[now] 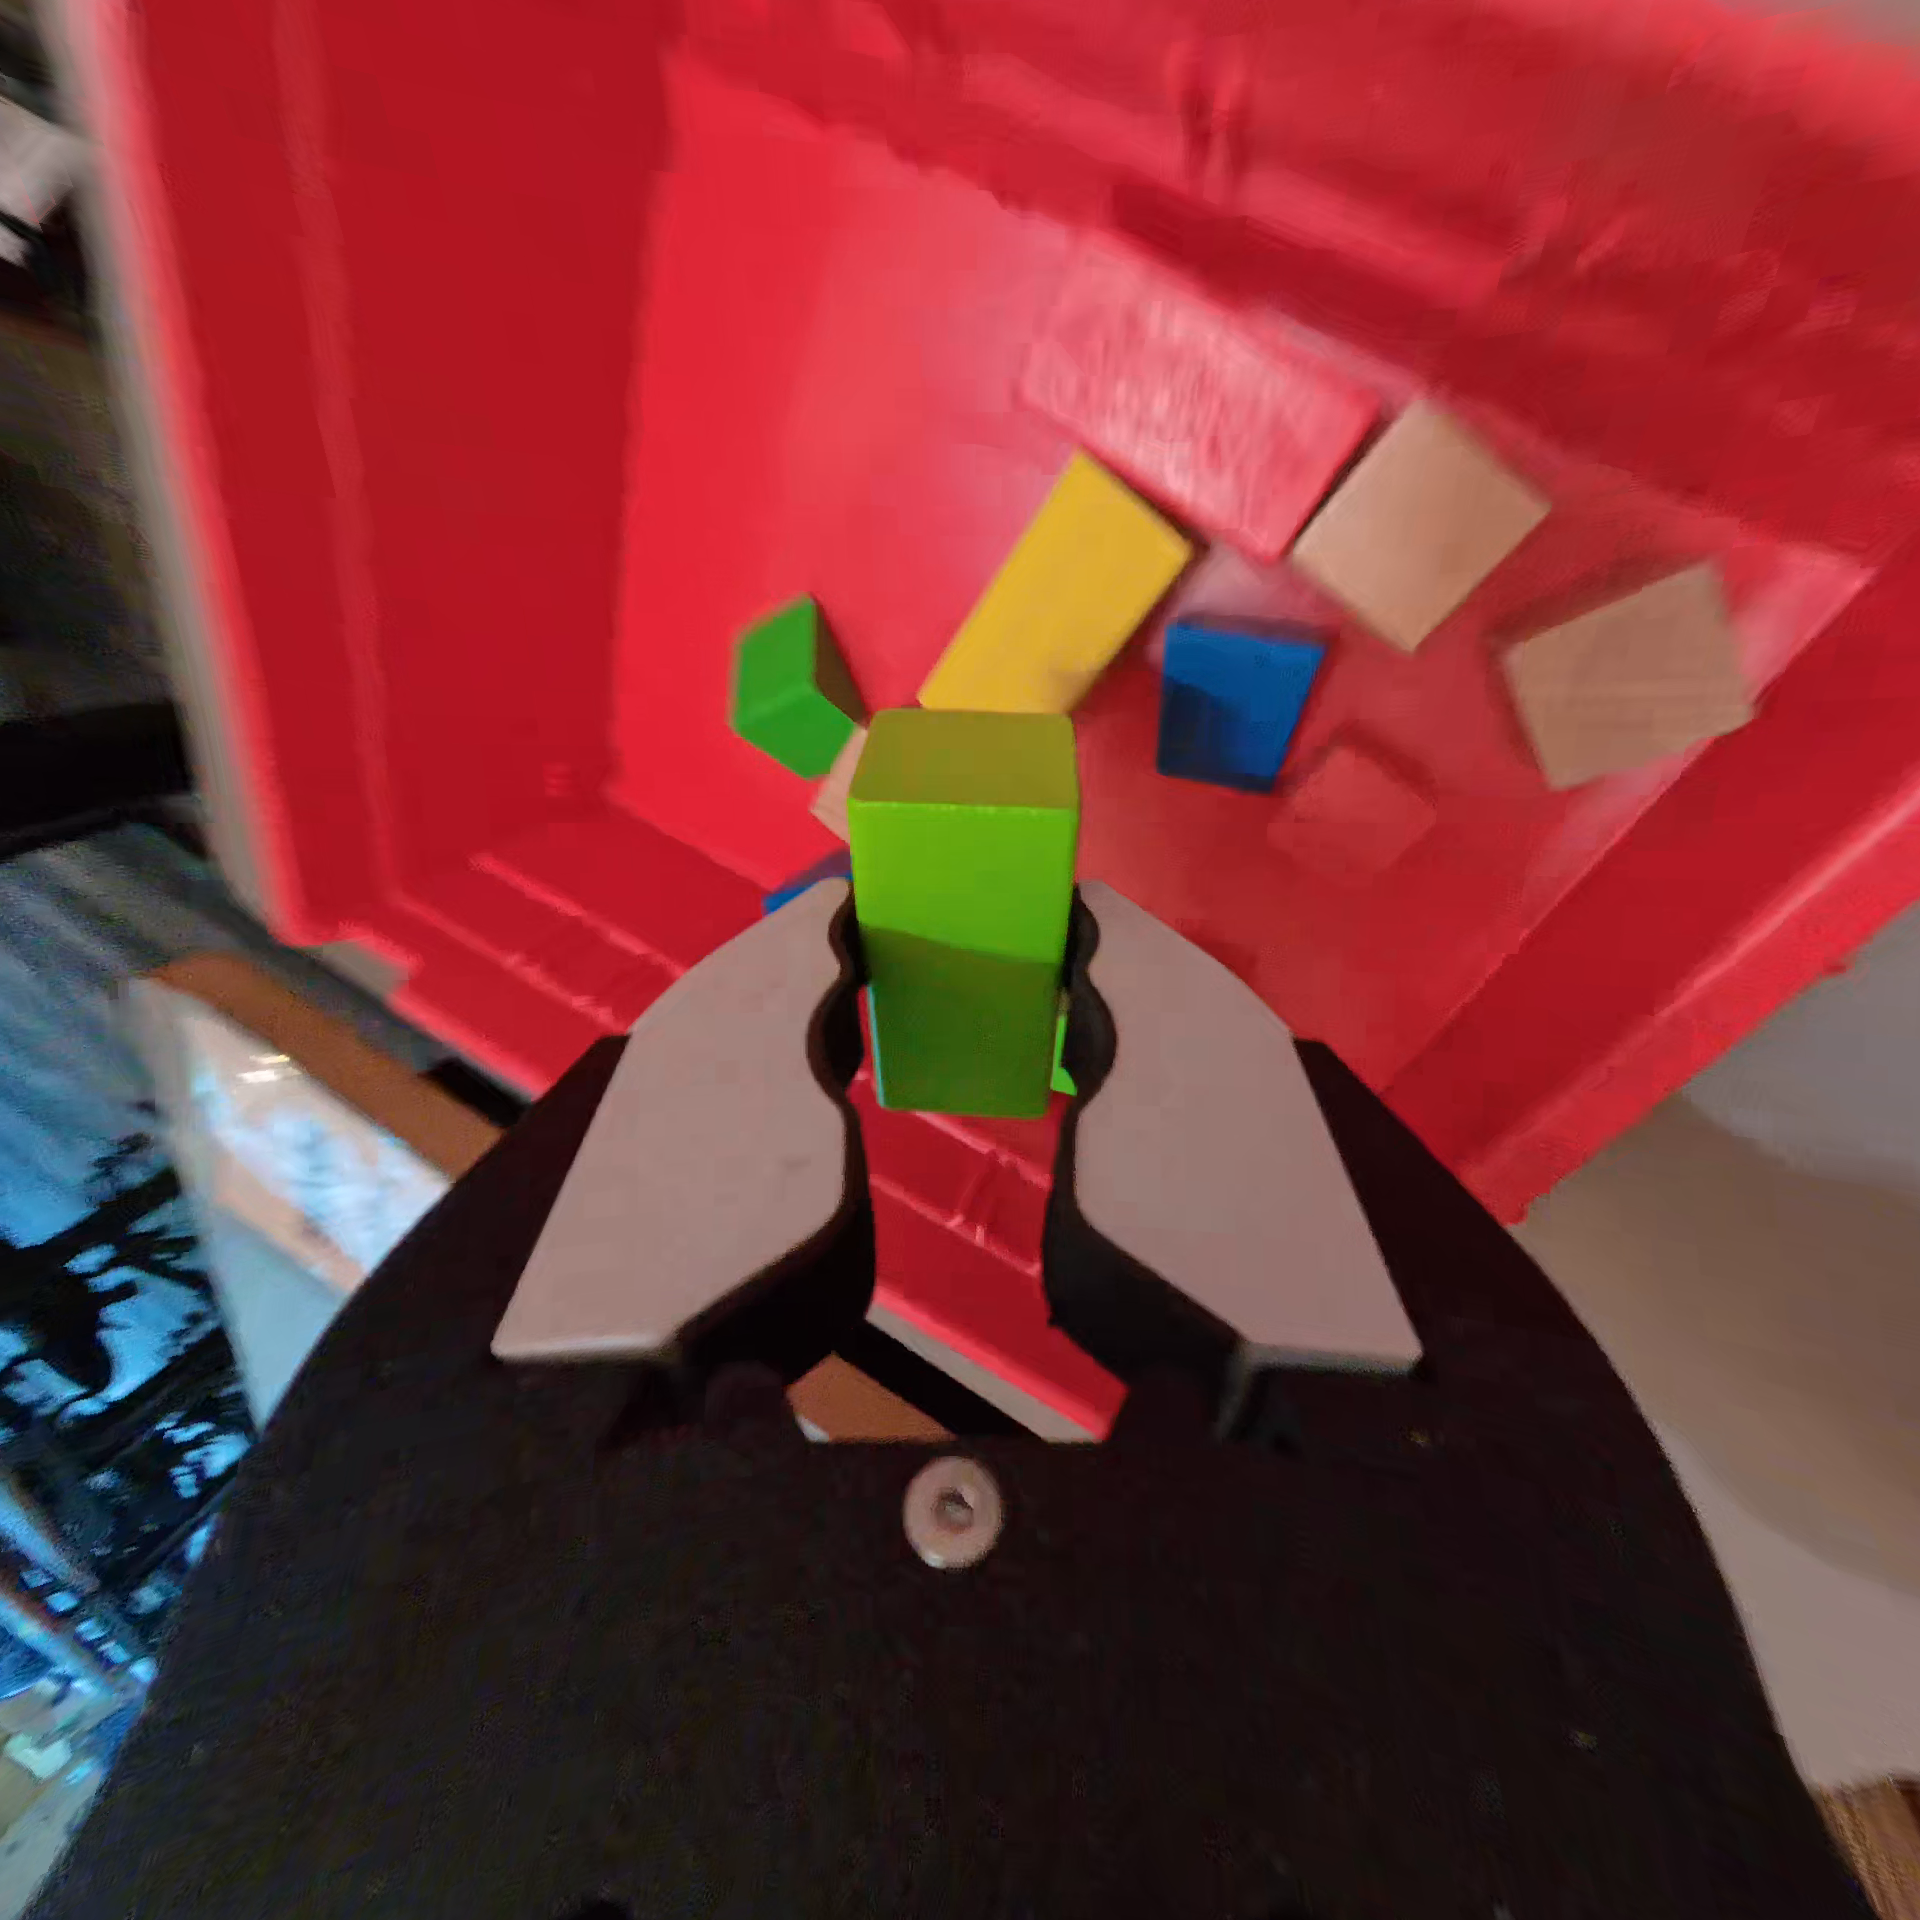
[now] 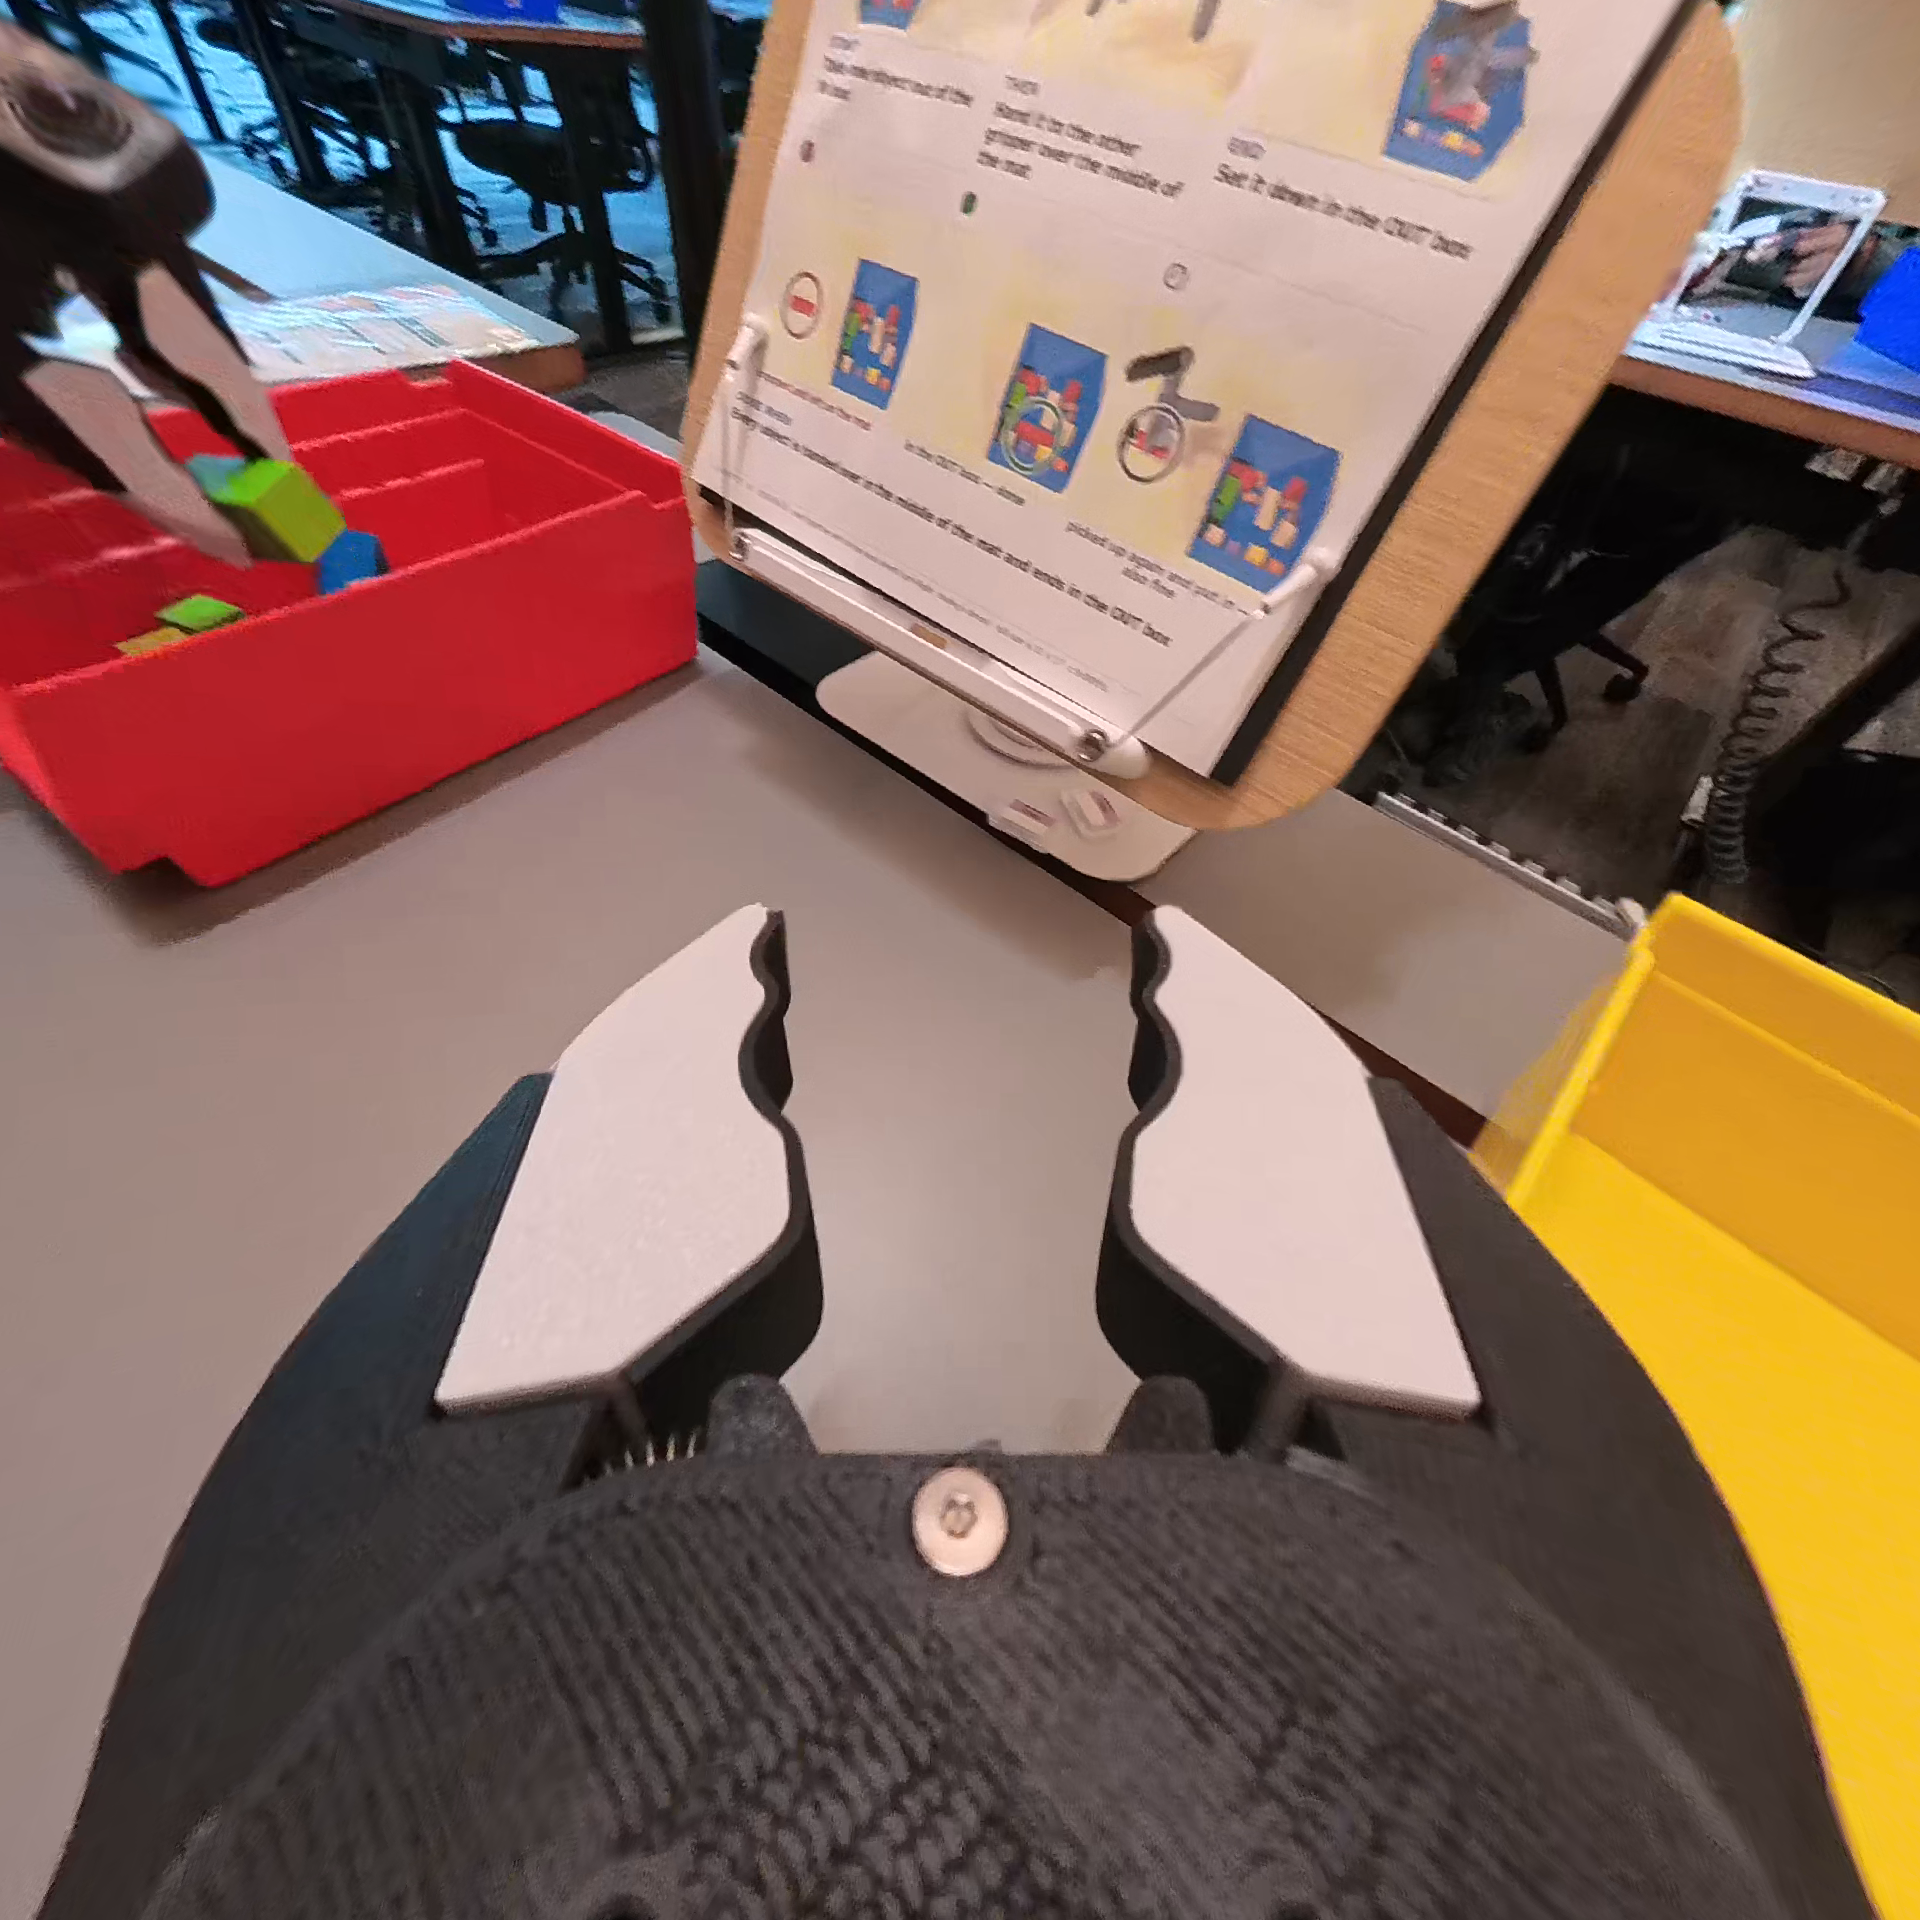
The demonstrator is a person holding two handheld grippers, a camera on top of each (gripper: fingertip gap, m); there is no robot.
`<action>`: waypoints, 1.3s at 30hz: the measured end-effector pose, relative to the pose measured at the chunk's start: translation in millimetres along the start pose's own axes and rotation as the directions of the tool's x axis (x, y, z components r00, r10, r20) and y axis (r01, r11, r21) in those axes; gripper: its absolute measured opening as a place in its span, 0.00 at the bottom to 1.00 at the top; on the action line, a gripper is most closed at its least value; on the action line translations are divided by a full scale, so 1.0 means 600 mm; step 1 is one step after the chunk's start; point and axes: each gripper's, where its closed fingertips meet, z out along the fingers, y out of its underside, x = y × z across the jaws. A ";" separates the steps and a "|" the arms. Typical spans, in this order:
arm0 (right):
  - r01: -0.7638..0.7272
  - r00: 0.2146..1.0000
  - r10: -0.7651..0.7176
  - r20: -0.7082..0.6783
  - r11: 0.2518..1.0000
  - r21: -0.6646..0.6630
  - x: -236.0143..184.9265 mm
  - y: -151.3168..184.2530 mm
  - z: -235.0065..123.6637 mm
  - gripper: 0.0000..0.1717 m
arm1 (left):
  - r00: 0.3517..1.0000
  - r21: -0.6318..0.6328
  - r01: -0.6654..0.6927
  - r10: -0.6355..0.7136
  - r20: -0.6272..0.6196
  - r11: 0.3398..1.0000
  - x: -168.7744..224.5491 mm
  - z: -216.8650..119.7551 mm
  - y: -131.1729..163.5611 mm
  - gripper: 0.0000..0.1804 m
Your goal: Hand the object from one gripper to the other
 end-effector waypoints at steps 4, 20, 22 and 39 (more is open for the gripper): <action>-0.016 0.996 0.012 0.089 0.999 0.044 -0.048 -0.025 0.013 0.38 | 0.968 0.112 -0.070 0.041 0.247 0.991 0.012 -0.098 -0.076 0.19; -0.069 0.892 -0.017 0.453 0.982 0.173 -0.272 -0.103 0.036 0.40 | 0.485 0.251 -0.489 0.021 0.874 0.835 0.206 -0.283 -0.348 0.19; -0.064 0.886 -0.028 0.463 0.981 0.183 -0.283 -0.107 0.035 0.40 | 0.462 0.244 -0.516 0.028 0.886 0.821 0.219 -0.284 -0.359 0.19; 0.000 0.905 -0.080 0.418 0.982 0.189 -0.290 -0.104 0.042 0.23 | 0.406 0.228 -0.483 -0.015 0.914 0.845 0.238 -0.287 -0.377 0.19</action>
